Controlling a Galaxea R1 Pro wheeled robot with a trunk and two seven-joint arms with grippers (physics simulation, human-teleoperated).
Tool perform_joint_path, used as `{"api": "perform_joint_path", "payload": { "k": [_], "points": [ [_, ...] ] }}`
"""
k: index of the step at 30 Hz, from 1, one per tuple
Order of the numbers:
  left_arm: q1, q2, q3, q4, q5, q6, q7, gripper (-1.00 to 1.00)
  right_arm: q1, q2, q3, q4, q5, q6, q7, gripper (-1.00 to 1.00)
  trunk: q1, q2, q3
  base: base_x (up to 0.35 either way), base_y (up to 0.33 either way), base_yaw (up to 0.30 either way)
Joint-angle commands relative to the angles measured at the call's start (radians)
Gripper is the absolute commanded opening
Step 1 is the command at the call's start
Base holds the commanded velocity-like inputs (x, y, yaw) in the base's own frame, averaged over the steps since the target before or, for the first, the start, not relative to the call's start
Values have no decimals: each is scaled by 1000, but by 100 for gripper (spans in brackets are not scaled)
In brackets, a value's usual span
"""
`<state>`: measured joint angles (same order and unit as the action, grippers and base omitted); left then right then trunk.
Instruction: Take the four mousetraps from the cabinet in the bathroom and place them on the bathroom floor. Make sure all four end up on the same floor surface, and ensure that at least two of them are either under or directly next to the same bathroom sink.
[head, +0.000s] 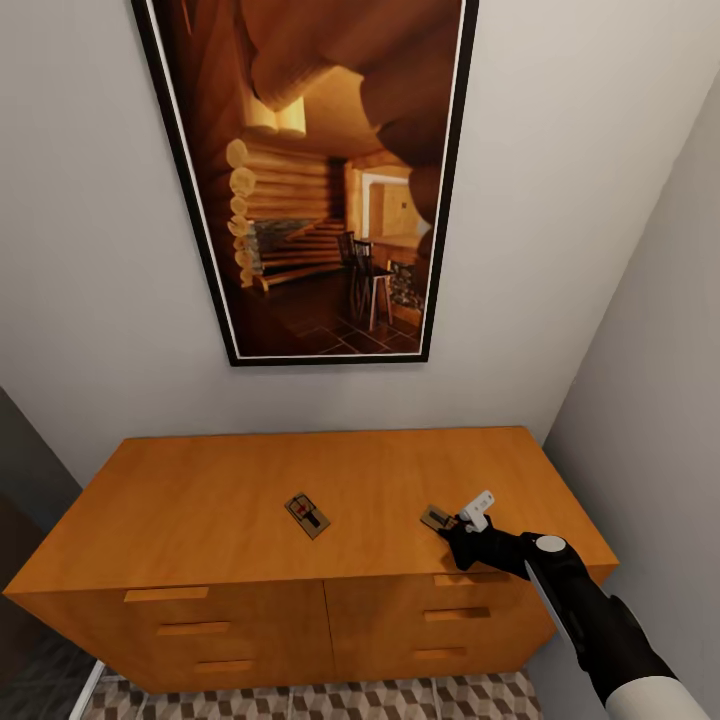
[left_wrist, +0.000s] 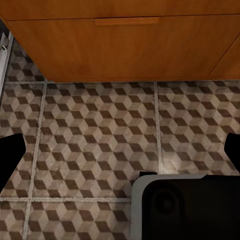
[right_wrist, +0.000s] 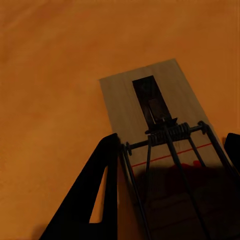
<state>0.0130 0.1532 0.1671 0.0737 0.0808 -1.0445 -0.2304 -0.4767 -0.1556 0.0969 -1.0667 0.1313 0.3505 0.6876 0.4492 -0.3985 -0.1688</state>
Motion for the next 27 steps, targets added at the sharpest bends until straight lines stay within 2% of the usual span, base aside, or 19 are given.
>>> {"api": "perform_joint_path", "payload": {
  "k": [1, 11, 20, 27],
  "points": [
    [-1, 0, 3, 1, 8, -3, -10, 100, 0, -1, -1, 9, 24, 1, 3, -100, 1, -1, -2, 0, 0, 0],
    [-1, 0, 3, 1, 8, -3, -10, 100, 0, -2, -6, -55, 24, 16, 32, -100, 1, -1, -2, 0, 0, 0],
    [-1, 0, 3, 1, 8, -3, -10, 100, 0, -2, -7, -182, 24, 113, 34, -100, 1, -1, -2, 0, 0, 0],
    [-1, 0, 3, 1, 8, -3, -10, 100, 0, -2, -7, -236, 24, 144, 34, -100, 1, -1, -2, 0, 0, 0]
  ]
}}
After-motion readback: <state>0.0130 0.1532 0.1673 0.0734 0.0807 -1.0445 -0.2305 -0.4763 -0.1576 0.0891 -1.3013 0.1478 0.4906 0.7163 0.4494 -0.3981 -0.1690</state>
